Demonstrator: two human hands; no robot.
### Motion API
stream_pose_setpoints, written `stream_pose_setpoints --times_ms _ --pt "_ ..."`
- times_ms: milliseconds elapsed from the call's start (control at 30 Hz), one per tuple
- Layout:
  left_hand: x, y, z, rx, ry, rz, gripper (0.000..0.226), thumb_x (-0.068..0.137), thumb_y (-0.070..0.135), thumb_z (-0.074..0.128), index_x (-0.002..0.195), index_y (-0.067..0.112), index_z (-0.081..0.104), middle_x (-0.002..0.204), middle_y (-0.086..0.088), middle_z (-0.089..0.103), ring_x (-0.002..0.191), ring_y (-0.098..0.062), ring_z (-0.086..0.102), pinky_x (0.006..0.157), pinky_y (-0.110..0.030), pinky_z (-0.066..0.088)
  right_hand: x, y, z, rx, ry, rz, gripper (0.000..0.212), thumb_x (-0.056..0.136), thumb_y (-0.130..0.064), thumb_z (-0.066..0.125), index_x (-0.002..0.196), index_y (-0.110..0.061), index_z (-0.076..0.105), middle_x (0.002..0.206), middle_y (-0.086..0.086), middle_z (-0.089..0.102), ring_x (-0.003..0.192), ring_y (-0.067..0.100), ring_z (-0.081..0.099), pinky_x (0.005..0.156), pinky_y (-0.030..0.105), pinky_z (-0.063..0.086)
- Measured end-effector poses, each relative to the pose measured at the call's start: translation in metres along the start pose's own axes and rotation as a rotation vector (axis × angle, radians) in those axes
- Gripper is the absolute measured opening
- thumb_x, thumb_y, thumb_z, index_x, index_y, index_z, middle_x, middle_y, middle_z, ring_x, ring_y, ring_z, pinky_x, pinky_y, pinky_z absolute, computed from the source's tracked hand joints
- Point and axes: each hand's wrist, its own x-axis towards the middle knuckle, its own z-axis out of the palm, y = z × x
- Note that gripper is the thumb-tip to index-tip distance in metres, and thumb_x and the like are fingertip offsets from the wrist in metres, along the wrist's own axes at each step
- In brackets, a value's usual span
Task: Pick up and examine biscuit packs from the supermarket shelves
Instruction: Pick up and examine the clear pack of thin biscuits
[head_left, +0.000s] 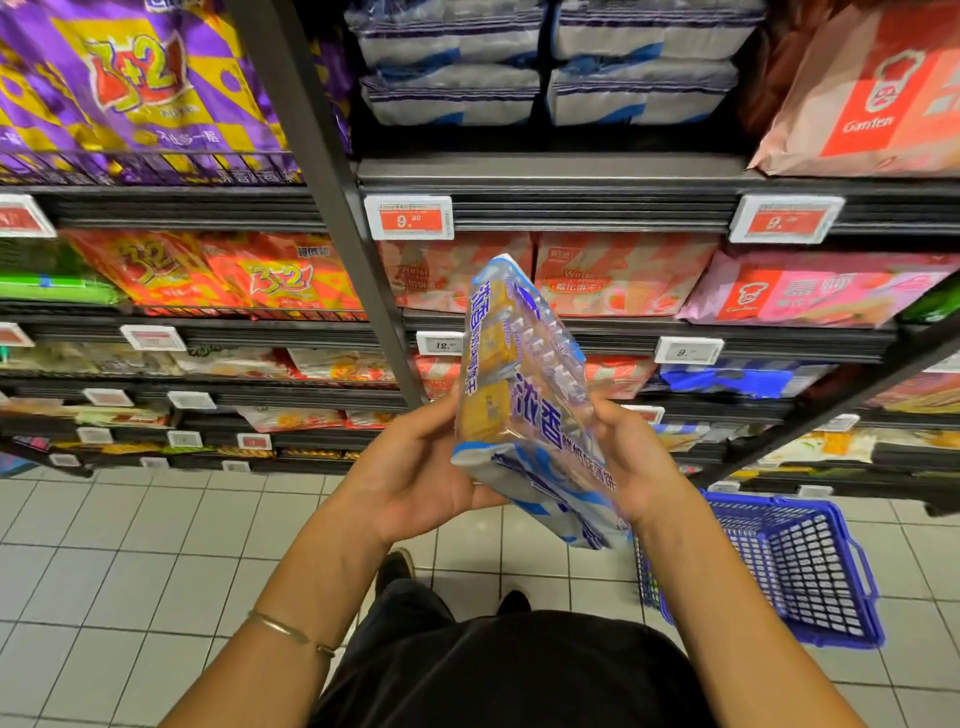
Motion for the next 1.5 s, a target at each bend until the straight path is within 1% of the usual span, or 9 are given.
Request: stream_pose_setpoints --times_ms 100,200,267,367,500,767,1067,1200,1500 --pt "-0.003 0.003 -0.005 -0.038 -0.048 0.002 0.058 0.101 0.058 0.048 0.137 0.017 0.068 0.146 -0.017 0.061 0.131 -0.038 0.060 0.105 -0.060 0.050 -0.001 0.000 -0.001 -0.028 0.014 -0.019 0.050 0.108 -0.040 0.043 0.091 -0.020 0.086 0.098 0.003 0.081 0.082 0.019 0.080 0.057 0.032 0.062" --pt "-0.005 0.006 -0.012 -0.121 -0.038 0.004 0.071 0.097 0.071 0.048 0.140 0.018 0.066 0.148 -0.018 0.059 0.135 -0.040 0.058 0.108 -0.059 0.048 -0.004 -0.001 0.000 0.011 -0.045 -0.037 0.045 0.106 -0.046 0.046 0.132 -0.018 0.070 0.128 0.011 0.073 0.114 0.031 0.073 0.086 0.051 0.062" --pt "-0.005 0.005 -0.019 -0.103 0.031 0.031 0.068 0.099 0.069 0.046 0.144 0.020 0.062 0.149 -0.018 0.058 0.136 -0.040 0.056 0.105 -0.058 0.050 -0.006 -0.003 0.000 0.079 -0.115 -0.047 0.049 0.107 -0.044 0.044 0.145 -0.018 0.060 0.143 0.014 0.063 0.131 0.037 0.061 0.109 0.060 0.047" --pt "-0.004 0.002 -0.027 -0.038 0.160 0.077 0.061 0.103 0.067 0.042 0.144 0.026 0.062 0.147 -0.016 0.060 0.134 -0.040 0.058 0.100 -0.057 0.054 -0.006 -0.003 0.002 0.148 -0.150 -0.054 0.052 0.105 -0.041 0.047 0.149 -0.015 0.054 0.152 0.016 0.055 0.139 0.039 0.053 0.119 0.064 0.034" --pt "-0.007 0.004 -0.029 0.152 0.327 0.109 0.050 0.100 0.069 0.046 0.119 0.034 0.077 0.126 -0.009 0.075 0.113 -0.032 0.073 0.078 -0.046 0.064 -0.009 0.002 0.007 0.167 -0.185 -0.136 0.049 0.105 -0.040 0.047 0.146 -0.017 0.058 0.150 0.015 0.057 0.137 0.039 0.055 0.116 0.064 0.038" --pt "-0.008 0.005 -0.036 0.236 0.470 0.216 0.039 0.094 0.060 0.054 0.102 0.034 0.082 0.117 -0.010 0.078 0.103 -0.030 0.077 0.069 -0.038 0.064 -0.018 0.004 0.014 0.173 -0.285 -0.245 0.063 0.097 -0.049 0.060 0.150 -0.015 0.052 0.151 0.016 0.055 0.138 0.037 0.053 0.108 0.055 0.047" --pt "-0.004 -0.004 -0.045 0.120 0.486 0.075 0.048 0.096 0.062 0.057 0.105 0.023 0.083 0.122 -0.016 0.075 0.107 -0.038 0.075 0.076 -0.048 0.063 -0.028 -0.002 0.027 -0.007 -0.168 -0.238 0.045 0.104 -0.061 0.037 0.108 -0.047 0.079 0.114 -0.014 0.078 0.104 0.009 0.075 0.076 0.034 0.064" --pt "-0.001 0.003 -0.045 0.128 0.522 0.095 0.061 0.088 0.079 0.048 0.108 0.033 0.082 0.120 -0.013 0.077 0.105 -0.035 0.076 0.071 -0.048 0.064 -0.015 0.001 0.025 0.003 -0.163 -0.194 0.059 0.101 -0.068 0.045 0.136 -0.026 0.068 0.140 0.009 0.066 0.127 0.033 0.065 0.101 0.057 0.054" --pt "-0.001 0.001 -0.048 0.139 0.564 -0.043 0.067 0.091 0.073 0.050 0.133 0.024 0.067 0.120 -0.018 0.076 0.106 -0.040 0.075 0.074 -0.053 0.064 -0.018 -0.003 0.030 0.042 -0.222 -0.153 0.054 0.106 -0.056 0.040 0.131 -0.021 0.072 0.135 0.009 0.070 0.123 0.029 0.068 0.091 0.043 0.060"
